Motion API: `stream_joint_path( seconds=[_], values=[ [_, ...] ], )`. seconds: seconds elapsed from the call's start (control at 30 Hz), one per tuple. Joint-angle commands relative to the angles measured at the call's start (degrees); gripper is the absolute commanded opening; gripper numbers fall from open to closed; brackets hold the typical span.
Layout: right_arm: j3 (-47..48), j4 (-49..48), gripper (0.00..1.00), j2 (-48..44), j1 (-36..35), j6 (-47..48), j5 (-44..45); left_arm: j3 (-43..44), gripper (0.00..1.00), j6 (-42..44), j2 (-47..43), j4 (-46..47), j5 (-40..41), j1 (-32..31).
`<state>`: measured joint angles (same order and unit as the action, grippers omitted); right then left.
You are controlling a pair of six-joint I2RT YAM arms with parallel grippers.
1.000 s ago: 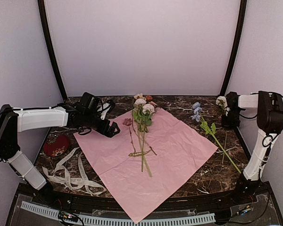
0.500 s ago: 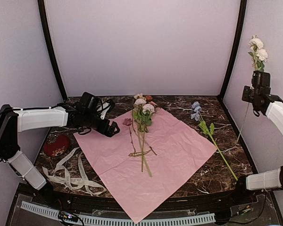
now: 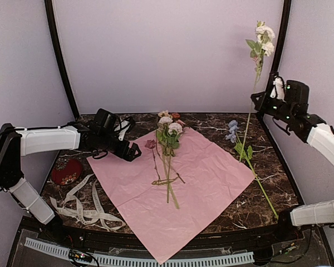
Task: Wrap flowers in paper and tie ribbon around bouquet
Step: Place the fake flower on the flattened wrapping paper.
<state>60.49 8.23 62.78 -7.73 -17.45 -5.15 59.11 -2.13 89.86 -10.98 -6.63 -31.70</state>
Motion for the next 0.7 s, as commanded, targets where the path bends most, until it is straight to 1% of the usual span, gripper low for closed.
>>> stream_joint_path(
  seconds=[0.0,0.03,0.13,0.23,0.27,0.33,0.43,0.53,0.67],
  values=[
    [-5.78,-14.99,0.0,6.15,-13.07,-21.31,-8.82,0.7,0.99,0.38,-0.99,-0.93,-1.07,0.24],
    [-5.88,-16.9,0.0,8.65,-17.5,-23.5,-7.86,0.92,0.99,0.37,-0.94,-1.14,-1.2,0.28],
    [-2.48,-17.76,0.0,18.21,-25.61,-27.75,-3.7,0.4,0.99,0.63,-0.92,-0.71,-0.59,0.24],
    [0.37,-20.33,0.0,28.35,-31.3,-30.19,-2.55,0.79,0.99,0.46,-0.99,-1.3,-0.96,0.24],
    [1.89,-19.83,0.0,31.72,-32.51,-30.66,-2.75,0.7,0.99,0.57,-1.05,-1.18,-1.18,0.26],
    [4.95,-17.94,0.0,37.29,-34.06,-31.87,-2.61,0.26,0.99,0.64,-1.27,-0.6,-1.04,0.28],
    [5.16,-18.93,0.0,42.17,-35.84,-31.82,-0.38,0.81,0.99,0.64,-1.15,-1.43,-0.71,0.28],
    [5.17,-19.22,0.0,44.38,-36.32,-33.56,0.31,0.51,0.99,0.64,-1.2,-0.74,-1.02,0.24],
    [1.26,-22.38,0.0,45.13,-36.57,-33.96,4.03,1.06,0.99,0.47,-0.97,-1.48,-1.27,0.26]
  ],
)
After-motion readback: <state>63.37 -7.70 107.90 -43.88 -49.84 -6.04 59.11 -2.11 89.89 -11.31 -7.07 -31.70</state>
